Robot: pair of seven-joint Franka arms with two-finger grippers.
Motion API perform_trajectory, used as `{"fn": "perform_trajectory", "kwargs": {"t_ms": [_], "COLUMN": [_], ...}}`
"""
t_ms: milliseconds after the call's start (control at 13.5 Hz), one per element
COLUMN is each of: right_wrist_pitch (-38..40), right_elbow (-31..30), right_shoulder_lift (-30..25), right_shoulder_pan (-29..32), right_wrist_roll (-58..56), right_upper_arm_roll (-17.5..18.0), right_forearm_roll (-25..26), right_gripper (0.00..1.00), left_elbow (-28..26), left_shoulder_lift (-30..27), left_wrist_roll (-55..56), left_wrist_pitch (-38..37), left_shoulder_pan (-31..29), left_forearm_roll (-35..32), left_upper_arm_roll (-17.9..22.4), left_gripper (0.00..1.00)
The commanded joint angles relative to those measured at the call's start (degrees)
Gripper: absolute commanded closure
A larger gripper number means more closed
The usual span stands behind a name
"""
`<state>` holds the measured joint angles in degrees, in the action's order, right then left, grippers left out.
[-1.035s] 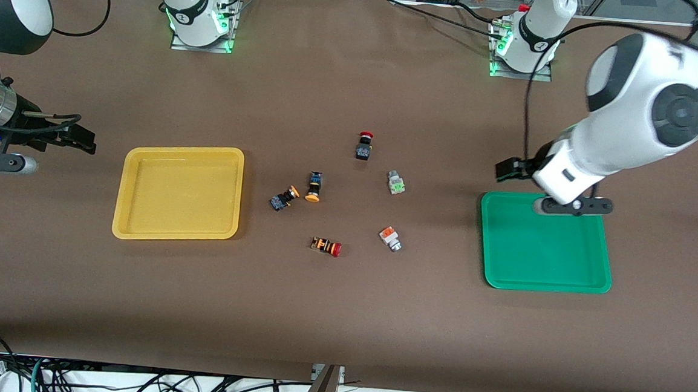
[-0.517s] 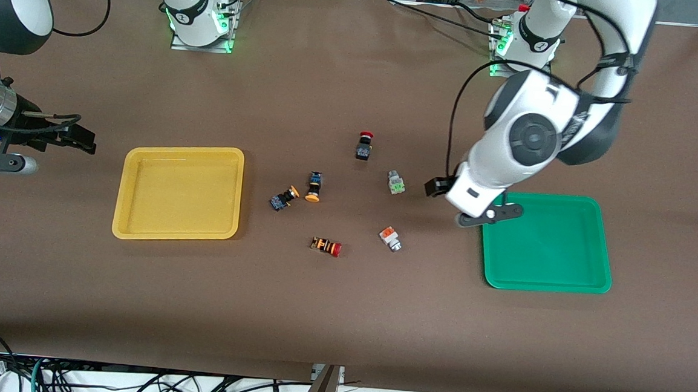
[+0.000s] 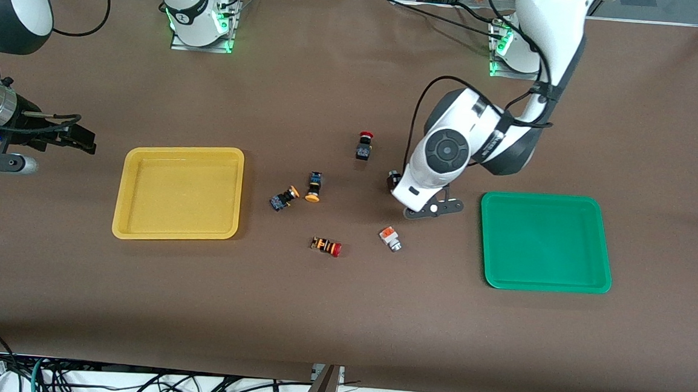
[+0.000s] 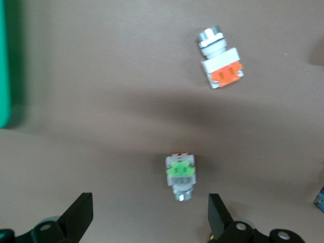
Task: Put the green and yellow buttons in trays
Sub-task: 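Move the left gripper from the green tray toward the light-green button, then lower the left gripper and grasp the light-green button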
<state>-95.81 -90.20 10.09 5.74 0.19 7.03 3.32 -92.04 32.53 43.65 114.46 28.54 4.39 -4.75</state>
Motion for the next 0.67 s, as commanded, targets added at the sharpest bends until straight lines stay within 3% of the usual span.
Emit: {"fn": "perform_trajectory", "kwargs": {"t_ms": [0, 591], "right_wrist_pitch": [0.36, 0.36], "right_elbow": [-0.15, -0.15], "right_shoulder_lift": [-0.42, -0.42], "right_shoulder_pan": [-0.03, -0.03], "right_wrist_roll": [0.78, 0.78], "right_upper_arm_roll": [0.0, 0.0], "right_forearm_roll": [-0.59, -0.68], "right_gripper": [0.01, 0.01], "left_elbow": [-2.43, -6.3], "left_shoulder_lift": [2.18, 6.49], "left_wrist_roll": [0.82, 5.39], "left_wrist_pitch": [6.63, 14.64], "left_shoulder_pan": [1.33, 4.85], "left_forearm_roll": [-1.23, -0.97], "left_upper_arm_roll": [0.44, 0.44], "left_gripper": [0.0, 0.0]}}
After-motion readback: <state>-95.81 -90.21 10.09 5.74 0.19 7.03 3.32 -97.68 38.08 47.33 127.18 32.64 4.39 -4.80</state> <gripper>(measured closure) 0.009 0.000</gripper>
